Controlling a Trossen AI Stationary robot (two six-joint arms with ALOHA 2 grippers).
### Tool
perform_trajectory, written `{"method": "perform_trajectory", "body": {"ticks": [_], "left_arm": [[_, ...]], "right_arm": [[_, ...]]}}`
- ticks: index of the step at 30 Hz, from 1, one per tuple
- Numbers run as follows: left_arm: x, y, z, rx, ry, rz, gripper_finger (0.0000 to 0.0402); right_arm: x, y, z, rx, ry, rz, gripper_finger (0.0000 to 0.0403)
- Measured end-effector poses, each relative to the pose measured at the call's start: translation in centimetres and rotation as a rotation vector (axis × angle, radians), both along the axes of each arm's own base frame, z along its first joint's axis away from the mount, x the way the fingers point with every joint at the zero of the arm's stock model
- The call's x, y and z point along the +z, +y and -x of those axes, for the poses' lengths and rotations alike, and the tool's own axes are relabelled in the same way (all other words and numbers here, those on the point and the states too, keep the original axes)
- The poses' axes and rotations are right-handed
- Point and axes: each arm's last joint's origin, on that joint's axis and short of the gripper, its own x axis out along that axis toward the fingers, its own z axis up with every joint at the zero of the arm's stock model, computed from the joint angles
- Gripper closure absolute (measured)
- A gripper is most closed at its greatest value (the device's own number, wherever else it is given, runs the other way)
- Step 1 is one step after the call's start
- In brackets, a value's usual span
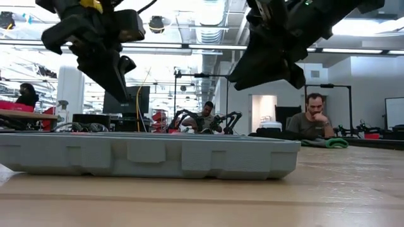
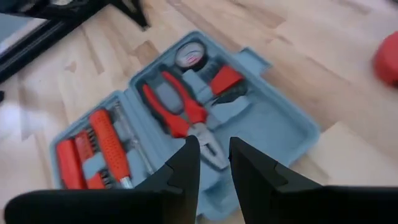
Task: Prefit tool cases
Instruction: Move the black glove to the upper right of the table
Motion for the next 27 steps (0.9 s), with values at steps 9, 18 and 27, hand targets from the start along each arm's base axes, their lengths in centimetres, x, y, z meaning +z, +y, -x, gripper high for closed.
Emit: {"method": "perform_trajectory", "body": {"ticks": [9,18,27], "left_arm": [[-2.4,-1.4,-2.5,-0.075,0.016,0.064,0.0344],[-4.5,-1.7,-5.6,0.069,0.075,0.036,0.0316],[-4.2,-2.0,-6.2,0.094,0.072,0.072,0.0315]], "right_arm": [[-0.3,0.2,-0.2,0.025,-0.001,-0.011,0.0305],[-0.3,0.3,-0.2,0.038,0.005,-0.006,0.0305],[-0.9,-0.6,0.0,0.095,0.105,-0.066,0.0305]]}}
